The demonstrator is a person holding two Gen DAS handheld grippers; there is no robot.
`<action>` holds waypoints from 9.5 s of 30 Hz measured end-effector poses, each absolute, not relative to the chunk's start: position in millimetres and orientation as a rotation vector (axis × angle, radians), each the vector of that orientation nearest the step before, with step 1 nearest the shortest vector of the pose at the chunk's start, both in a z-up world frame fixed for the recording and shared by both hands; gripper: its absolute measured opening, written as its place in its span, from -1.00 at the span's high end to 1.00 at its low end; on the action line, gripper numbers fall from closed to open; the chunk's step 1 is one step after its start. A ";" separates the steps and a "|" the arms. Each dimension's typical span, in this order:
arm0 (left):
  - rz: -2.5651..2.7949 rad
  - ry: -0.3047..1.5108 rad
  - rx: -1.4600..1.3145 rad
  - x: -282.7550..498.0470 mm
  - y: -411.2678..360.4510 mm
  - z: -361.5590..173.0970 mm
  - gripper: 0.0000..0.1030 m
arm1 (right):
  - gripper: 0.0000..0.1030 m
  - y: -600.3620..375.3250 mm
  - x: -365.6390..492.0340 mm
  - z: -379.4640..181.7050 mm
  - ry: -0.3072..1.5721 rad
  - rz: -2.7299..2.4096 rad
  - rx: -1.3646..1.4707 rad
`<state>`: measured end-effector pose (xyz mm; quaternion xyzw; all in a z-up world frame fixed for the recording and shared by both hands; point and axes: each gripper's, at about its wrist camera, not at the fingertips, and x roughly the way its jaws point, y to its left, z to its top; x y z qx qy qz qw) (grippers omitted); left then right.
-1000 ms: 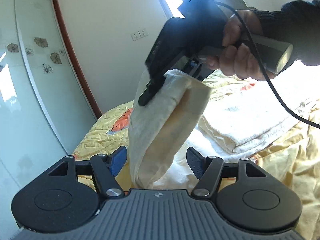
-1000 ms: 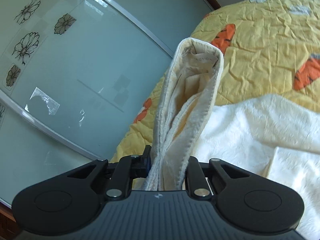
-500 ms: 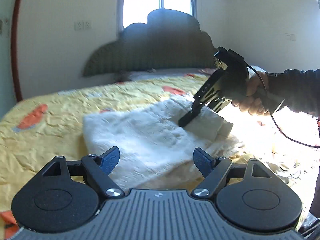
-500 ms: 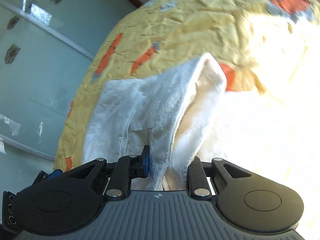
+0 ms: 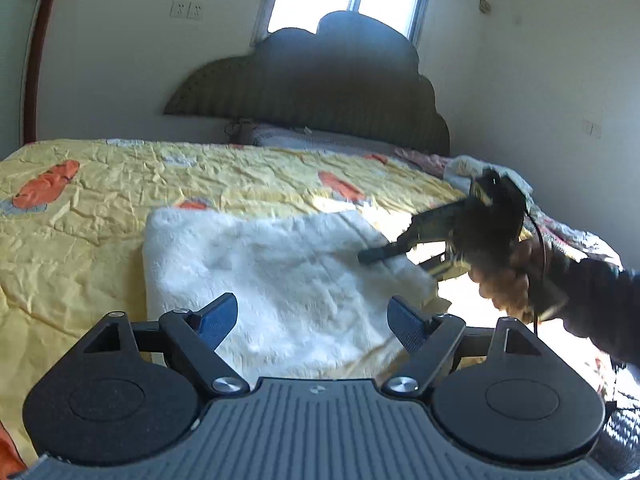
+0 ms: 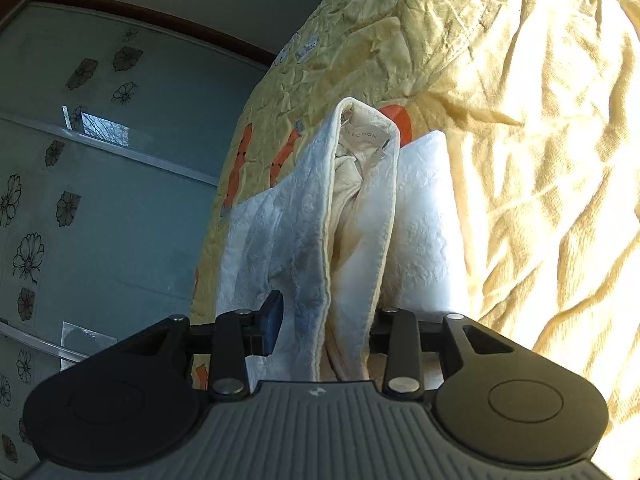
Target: Fold towel
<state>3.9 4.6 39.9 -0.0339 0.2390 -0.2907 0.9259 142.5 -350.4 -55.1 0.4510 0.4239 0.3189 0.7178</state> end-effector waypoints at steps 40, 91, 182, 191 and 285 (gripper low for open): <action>-0.265 0.882 -0.461 248.5 33.8 -1.6 0.25 | 0.19 -347.7 205.1 -34.8 0.862 0.554 0.862; -0.230 0.764 -0.085 102.1 22.6 -0.2 0.01 | 0.04 -337.8 56.9 -19.7 0.809 0.518 0.572; -0.263 0.668 0.005 -18.6 29.2 6.7 0.44 | -0.35 -228.0 8.7 11.6 0.607 0.377 0.032; -0.263 0.672 -0.105 -19.1 40.6 12.7 0.25 | -0.36 -228.7 7.5 12.3 0.606 0.377 0.039; -0.219 0.657 0.075 -53.1 -27.3 -21.6 -0.96 | -0.73 -198.2 -63.3 -8.2 0.609 0.115 0.162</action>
